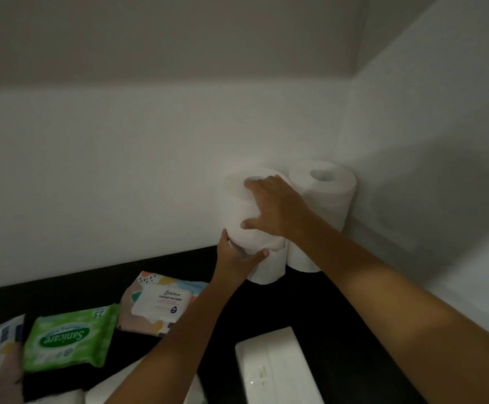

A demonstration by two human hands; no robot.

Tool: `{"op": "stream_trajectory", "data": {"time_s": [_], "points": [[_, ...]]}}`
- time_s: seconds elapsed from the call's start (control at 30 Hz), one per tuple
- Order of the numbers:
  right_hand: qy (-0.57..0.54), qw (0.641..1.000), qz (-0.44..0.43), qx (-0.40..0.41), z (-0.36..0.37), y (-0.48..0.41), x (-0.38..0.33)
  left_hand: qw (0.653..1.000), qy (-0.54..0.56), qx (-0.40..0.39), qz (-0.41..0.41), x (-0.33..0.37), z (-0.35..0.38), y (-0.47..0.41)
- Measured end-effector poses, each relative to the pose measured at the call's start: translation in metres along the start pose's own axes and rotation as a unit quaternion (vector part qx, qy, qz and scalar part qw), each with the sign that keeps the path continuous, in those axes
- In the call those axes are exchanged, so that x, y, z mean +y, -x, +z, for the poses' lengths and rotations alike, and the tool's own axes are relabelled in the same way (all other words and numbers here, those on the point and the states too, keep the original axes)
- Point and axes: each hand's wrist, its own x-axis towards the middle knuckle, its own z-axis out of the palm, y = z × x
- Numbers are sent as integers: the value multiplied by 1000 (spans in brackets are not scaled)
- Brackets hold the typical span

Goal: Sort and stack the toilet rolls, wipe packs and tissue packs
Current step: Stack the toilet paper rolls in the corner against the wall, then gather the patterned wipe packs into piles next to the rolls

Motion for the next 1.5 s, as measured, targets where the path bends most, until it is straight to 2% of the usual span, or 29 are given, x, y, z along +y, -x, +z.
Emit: {"op": "stream_trajectory", "data": {"time_s": [0.13,0.4,0.57,0.67,0.83,0.97,1.03,1.1,1.2,1.5], "points": [[-91,995,32,-26,-15,-4,-3,1000,8,-3,-8,2,-6,-1],[-119,991,51,-28,-9,-2,5,1000,-18,-12,1,-23,-8,-20],[-117,992,45,-18,-8,-1,8,999,-23,-24,12,-5,-11,-9],[-118,992,32,-8,-4,1,10,999,-33,-36,-18,5,-14,-1],[-134,985,25,104,1,20,4,995,-55,-49,-74,13,-31,22],[-173,966,19,192,-3,54,-16,992,-79,-54,-80,30,-54,53],[-216,959,43,177,-5,71,-28,990,-105,-67,-69,39,-68,72],[-260,954,84,121,-4,87,-40,984,-144,-85,-60,44,-84,89],[-289,949,101,70,4,113,-55,977,-187,-87,-46,48,-111,111],[-343,928,143,36,22,161,-98,958,-270,-88,-28,30,-179,146]]}}
